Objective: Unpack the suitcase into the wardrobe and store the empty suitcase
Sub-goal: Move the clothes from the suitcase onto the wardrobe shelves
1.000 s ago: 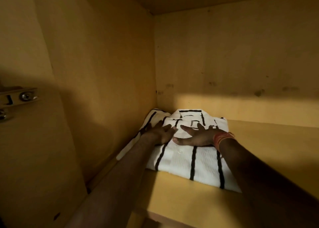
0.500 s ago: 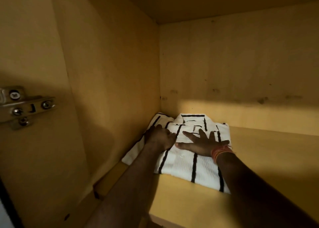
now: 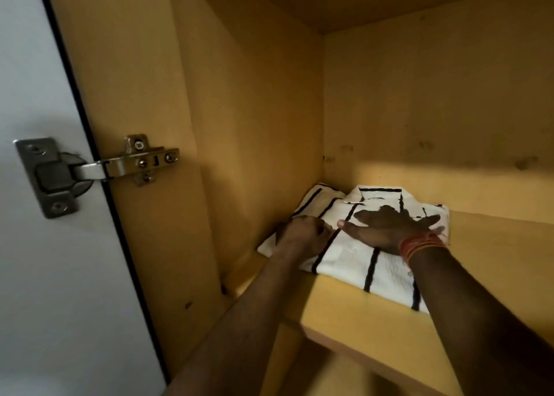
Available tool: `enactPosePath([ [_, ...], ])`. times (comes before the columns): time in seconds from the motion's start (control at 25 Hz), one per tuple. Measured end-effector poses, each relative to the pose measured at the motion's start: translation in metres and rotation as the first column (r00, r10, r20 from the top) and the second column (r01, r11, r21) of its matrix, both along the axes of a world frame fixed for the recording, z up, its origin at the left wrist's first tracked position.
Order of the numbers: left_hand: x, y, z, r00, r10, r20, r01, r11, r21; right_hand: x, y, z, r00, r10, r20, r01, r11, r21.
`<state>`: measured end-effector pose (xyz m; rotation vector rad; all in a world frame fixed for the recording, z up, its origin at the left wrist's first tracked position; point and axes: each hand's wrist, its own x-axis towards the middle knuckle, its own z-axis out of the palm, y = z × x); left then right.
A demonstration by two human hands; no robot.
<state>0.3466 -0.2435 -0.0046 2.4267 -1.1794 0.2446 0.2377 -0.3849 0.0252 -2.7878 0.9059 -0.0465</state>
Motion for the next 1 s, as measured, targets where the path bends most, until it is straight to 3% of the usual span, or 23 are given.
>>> enactPosePath([
  [0.16,-0.029,0.036,0.002,0.984,0.148,-0.102,-0.140,0.987,0.079,0.000,0.039,0.001,0.978,0.197,0.063,-0.196,0.980,-0.028],
  [0.24,-0.045,0.055,0.002,0.978,0.182,-0.098,-0.180,0.983,0.023,-0.002,0.057,0.003,0.958,0.264,0.117,-0.258,0.964,-0.062],
  [0.36,-0.075,0.091,-0.003,0.961,0.254,-0.106,-0.270,0.945,-0.185,-0.013,0.101,0.007,0.869,0.393,0.300,-0.336,0.914,-0.226],
  [0.48,-0.107,0.137,-0.030,0.895,0.444,-0.047,-0.410,0.773,-0.484,-0.026,0.164,-0.012,0.677,0.538,0.503,-0.424,0.843,-0.331],
  [0.56,-0.132,0.177,-0.063,0.781,0.623,-0.039,-0.537,0.638,-0.553,-0.040,0.211,-0.042,0.468,0.631,0.619,-0.501,0.766,-0.402],
  [0.64,-0.159,0.216,-0.098,0.672,0.734,-0.099,-0.663,0.537,-0.522,-0.052,0.253,-0.079,0.333,0.670,0.664,-0.559,0.707,-0.433],
  [0.88,-0.257,0.351,-0.165,0.275,0.931,-0.241,-0.902,0.163,-0.400,-0.101,0.389,-0.169,0.138,0.791,0.596,-0.815,0.433,-0.385],
  [1.0,-0.313,0.416,-0.190,0.062,0.953,-0.297,-0.930,-0.053,-0.363,-0.127,0.447,-0.200,0.108,0.855,0.508,-0.874,0.325,-0.362],
])
